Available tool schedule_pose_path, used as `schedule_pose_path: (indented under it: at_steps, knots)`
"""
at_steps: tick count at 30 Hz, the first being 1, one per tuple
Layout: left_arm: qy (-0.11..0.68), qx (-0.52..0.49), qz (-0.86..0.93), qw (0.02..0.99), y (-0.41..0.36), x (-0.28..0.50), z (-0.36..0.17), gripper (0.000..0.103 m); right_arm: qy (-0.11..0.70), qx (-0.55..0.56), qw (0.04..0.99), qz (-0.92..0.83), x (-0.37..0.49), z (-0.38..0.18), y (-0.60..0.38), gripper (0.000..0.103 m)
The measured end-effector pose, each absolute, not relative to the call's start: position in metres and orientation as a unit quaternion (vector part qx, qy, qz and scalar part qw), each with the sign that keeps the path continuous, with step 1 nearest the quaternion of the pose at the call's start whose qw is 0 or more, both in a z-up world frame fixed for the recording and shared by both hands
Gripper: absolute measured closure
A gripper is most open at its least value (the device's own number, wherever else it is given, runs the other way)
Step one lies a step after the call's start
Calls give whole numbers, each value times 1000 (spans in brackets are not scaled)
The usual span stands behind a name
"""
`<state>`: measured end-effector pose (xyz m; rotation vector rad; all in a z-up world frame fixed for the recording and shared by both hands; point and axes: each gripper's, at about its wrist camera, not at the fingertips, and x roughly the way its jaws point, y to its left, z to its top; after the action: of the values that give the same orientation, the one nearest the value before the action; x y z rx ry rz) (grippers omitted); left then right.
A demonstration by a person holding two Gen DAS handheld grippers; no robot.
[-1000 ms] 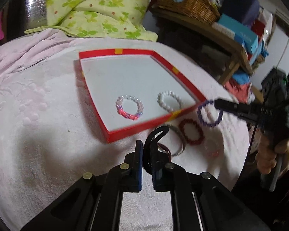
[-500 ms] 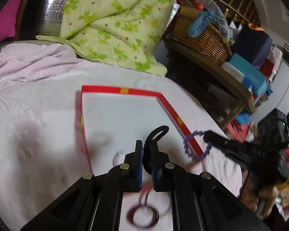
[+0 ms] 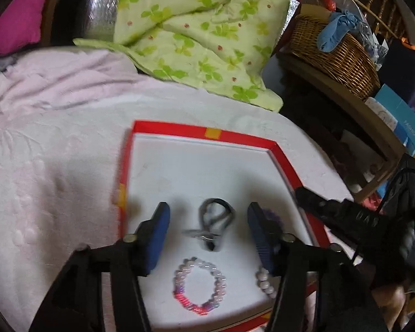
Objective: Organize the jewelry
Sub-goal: 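Lower the clip and purple bracelet into the red tray and open both tools, then withdraw both tools from the tray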
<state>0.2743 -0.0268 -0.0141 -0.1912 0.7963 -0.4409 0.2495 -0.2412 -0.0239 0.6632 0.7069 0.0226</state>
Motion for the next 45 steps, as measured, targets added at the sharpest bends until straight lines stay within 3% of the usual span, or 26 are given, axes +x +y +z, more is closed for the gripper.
schedule_pose_path:
  at_steps: [8,10,11,12,22,31,36,45]
  knots:
    - [404,-34,-172,898,-19,244,-6,36,329,286,900,8,217,1,-243,86]
    - [409,-11,-158,899,-16,230,-8,33,334,273,902,6,207,6,-238,70]
    - [409,-6,-154,899,-14,226,-9,33,334,274,902,5,201,9,-237,57]
    - [409,3,-146,901,-10,218,-11,33,329,277,903,2,195,11,-237,53]
    - [400,-24,-87,912,40,167,-8,30,329,302,895,-2,150,22,-229,53]
    - [429,8,-120,895,31,120,-26,30,381,277,882,-7,96,1,-233,53]
    - [438,65,-125,888,16,121,-37,29,412,282,866,-13,92,-16,-250,53]
    - [467,63,-118,874,9,138,-50,29,441,305,844,-8,99,-28,-259,53]
